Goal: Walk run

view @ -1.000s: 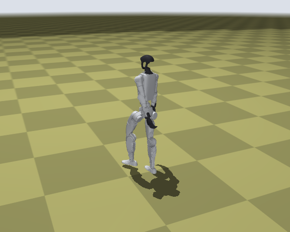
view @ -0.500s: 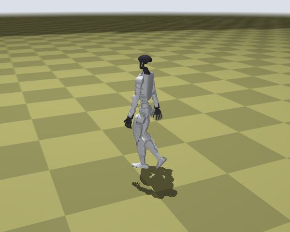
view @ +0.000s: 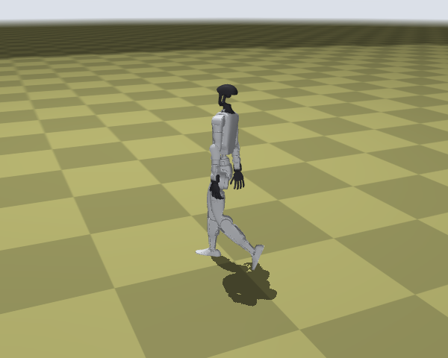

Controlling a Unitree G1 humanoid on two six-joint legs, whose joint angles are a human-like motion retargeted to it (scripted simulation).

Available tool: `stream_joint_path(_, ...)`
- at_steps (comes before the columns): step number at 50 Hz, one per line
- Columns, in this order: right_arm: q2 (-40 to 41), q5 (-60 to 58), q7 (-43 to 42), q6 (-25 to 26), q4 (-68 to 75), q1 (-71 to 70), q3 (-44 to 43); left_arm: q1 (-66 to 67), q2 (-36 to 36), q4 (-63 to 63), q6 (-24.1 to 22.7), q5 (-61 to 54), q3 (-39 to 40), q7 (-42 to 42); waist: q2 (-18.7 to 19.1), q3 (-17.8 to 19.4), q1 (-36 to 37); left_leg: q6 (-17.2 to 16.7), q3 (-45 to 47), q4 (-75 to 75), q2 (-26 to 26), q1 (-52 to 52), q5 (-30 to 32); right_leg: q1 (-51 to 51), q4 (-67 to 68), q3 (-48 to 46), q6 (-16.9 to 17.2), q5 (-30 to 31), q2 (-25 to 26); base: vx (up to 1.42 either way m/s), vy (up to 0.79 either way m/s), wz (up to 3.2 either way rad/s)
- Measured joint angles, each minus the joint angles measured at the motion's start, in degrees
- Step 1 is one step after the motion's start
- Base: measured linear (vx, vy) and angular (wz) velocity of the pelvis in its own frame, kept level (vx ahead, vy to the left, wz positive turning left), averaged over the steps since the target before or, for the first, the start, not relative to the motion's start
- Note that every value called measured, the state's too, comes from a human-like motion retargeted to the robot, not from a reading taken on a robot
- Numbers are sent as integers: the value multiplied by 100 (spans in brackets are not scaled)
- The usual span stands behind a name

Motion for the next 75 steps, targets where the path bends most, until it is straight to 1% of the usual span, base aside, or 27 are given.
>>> stream_joint_path(2,-38,52,-80,19,-83,-375,136,336,-95,189,154,289,173,154,-227,-18,127,219,349,677,-4,-515,-265,291,-130,76,-63,-149,22,61,-49,-42)
stream_joint_path(4,-87,38,-234,26,-235,-768,214,695,-262,204,239,479,339,89,-319,23,198,342,610,1152,103,-1085,-1078,567,-252,268,-78,-312,158,96,-66,-31)
stream_joint_path(8,-185,14,-492,-156,-711,-1381,458,1354,-536,219,229,464,502,-133,-557,166,651,241,759,896,-79,-2151,-2089,1077,-504,398,-151,-483,344,71,-47,-95)
stream_joint_path(11,-287,93,-523,-342,-1056,-1766,627,1642,-588,352,315,450,574,-126,-580,274,963,198,983,-341,121,-2563,-2547,1441,-616,562,-243,-699,686,79,-46,-73)
stream_joint_path(15,-411,86,-527,-472,-1423,-2127,577,1800,-617,433,570,562,700,-95,-456,454,1312,161,1274,-2516,394,-2806,-2580,1992,-645,736,-344,-1080,1156,86,-41,-54)
stream_joint_path(20,-469,108,-538,-585,-1524,-2128,455,1690,-619,433,464,582,934,-159,-514,486,1555,-294,352,-4314,-95,-2956,-3080,2609,-565,925,-331,-1311,1354,103,-32,-30)
stream_joint_path(23,-441,97,-572,-638,-1201,-1902,430,1536,-557,355,375,401,1035,-143,-537,406,1780,-296,549,-3684,91,-2836,-3203,2859,-281,1088,-126,-738,1420,115,-22,-65)
stream_joint_path(25,-427,-1,-628,-642,-685,-1725,314,1415,-470,332,343,228,1094,-55,-558,247,1969,-221,780,-3528,187,-2679,-2739,2938,-7,766,51,217,1293,131,-18,-81)
stream_joint_path(27,-394,-23,-595,-403,-244,-1528,251,1281,-374,366,320,17,1104,3,-561,69,1944,33,558,-3395,114,-2564,-2589,2829,470,722,243,1280,1268,125,-16,-14)
stream_joint_path(29,-230,45,-393,104,0,-1144,304,973,-203,422,348,-364,1102,-25,-461,-10,1636,244,353,-3034,210,-2395,-2862,2406,1692,754,483,2467,1418,125,-23,35)
stream_joint_path(30,-119,121,-275,335,0,-961,347,759,-108,433,391,-557,1078,-71,-394,65,1525,259,259,-2927,283,-2254,-2986,2117,2490,524,481,2856,1411,105,-26,-7)
stream_joint_path(31,-44,176,-157,375,0,-815,318,500,-1,428,443,-700,991,-98,-282,113,1570,274,274,-2983,387,-2050,-3086,1873,2958,350,442,2848,1373,92,-25,-25)
stream_joint_path(35,280,129,336,119,0,-311,203,-526,315,62,501,-1059,729,62,31,216,1433,238,133,-3307,484,-1310,-3385,794,3871,101,150,1509,1529,86,-32,9)
stream_joint_path(40,464,-2,137,-358,0,267,458,-1358,489,-934,-135,-1257,480,-38,281,281,526,199,-290,-3587,311,-676,-3645,-558,3420,-341,274,70,1065,75,-27,101)
stream_joint_path(45,502,-369,218,-3,0,629,481,-1973,862,-1565,-439,-1531,304,-774,143,334,-6,197,-323,-3700,-99,107,-4106,-1259,1283,-492,133,2,367,79,-37,37)
stream_joint_path(48,568,-346,341,103,0,764,310,-2134,943,-1658,-452,-1522,338,-804,188,302,-77,88,-311,-3661,-122,498,-4288,-1454,-155,-670,-120,-258,285,80,-44,-13)
stream_joint_path(50,586,-189,460,93,0,797,207,-2170,928,-1620,-444,-1552,324,-681,298,225,-10,-65,-245,-3586,-38,641,-4265,-1434,-1012,-556,-323,-354,521,93,-58,-29)
stream_joint_path(52,600,-79,535,40,0,825,43,-2079,852,-1525,-438,-1523,275,-603,394,159,-72,-269,-354,-3365,41,775,-3952,-1234,-857,-1504,-363,-436,328,97,-65,20)
stream_joint_path(53,584,-37,571,5,0,804,-53,-2006,795,-1460,-447,-1467,254,-587,439,103,-106,-402,-397,-3225,89,794,-3658,-1190,-559,-1747,-594,-592,272,100,-70,52)
stream_joint_path(55,527,-20,579,-62,0,757,-316,-1749,642,-1297,-469,-1257,203,-607,494,-5,-275,-689,-532,-2831,203,847,-2775,-1026,-272,-2490,-806,62,-21,108,-79,53)
stream_joint_path(57,401,52,570,-102,0,639,-473,-1358,508,-1059,-473,-890,171,-670,420,-125,-132,-868,-392,-2193,172,747,-1359,-996,44,-1324,-1236,-65,251,102,-81,-48)
stream_joint_path(58,323,136,570,-97,0,512,-519,-1176,456,-907,-466,-682,116,-687,361,-99,-70,-930,-271,-1700,185,604,-710,-961,237,-664,-1210,-226,319,96,-81,-92)
stream_joint_path(60,129,248,511,10,0,140,-544,-784,369,-531,-367,-236,75,-622,188,31,15,-785,25,-329,223,130,257,-619,417,-367,-1138,-556,331,78,-62,-127)
stream_joint_path(62,-60,209,348,101,-26,-372,-527,-388,356,-50,-151,186,62,-498,76,73,24,-520,26,866,188,-481,125,-144,308,-820,-1122,-673,302,80,-57,-150)
stream_joint_path(67,-197,239,88,-189,-1193,-1408,-127,760,42,433,512,1351,300,-354,-342,92,226,28,417,1392,130,-1730,-1556,623,-194,-258,-1074,-797,516,87,-59,-164)
stream_joint_path(70,-236,376,-31,-528,-2055,-1816,294,1429,-188,433,615,1535,462,-436,-569,219,577,198,616,546,247,-2313,-2380,1048,-416,184,-1180,-850,774,86,-47,-222)
stream_joint_path(75,-422,610,-271,-991,-3052,-2253,516,2011,-422,433,761,1568,842,-557,-494,515,1365,15,1020,-2143,611,-2718,-2497,1788,-533,1169,-1240,-1170,1389,97,-32,-190)
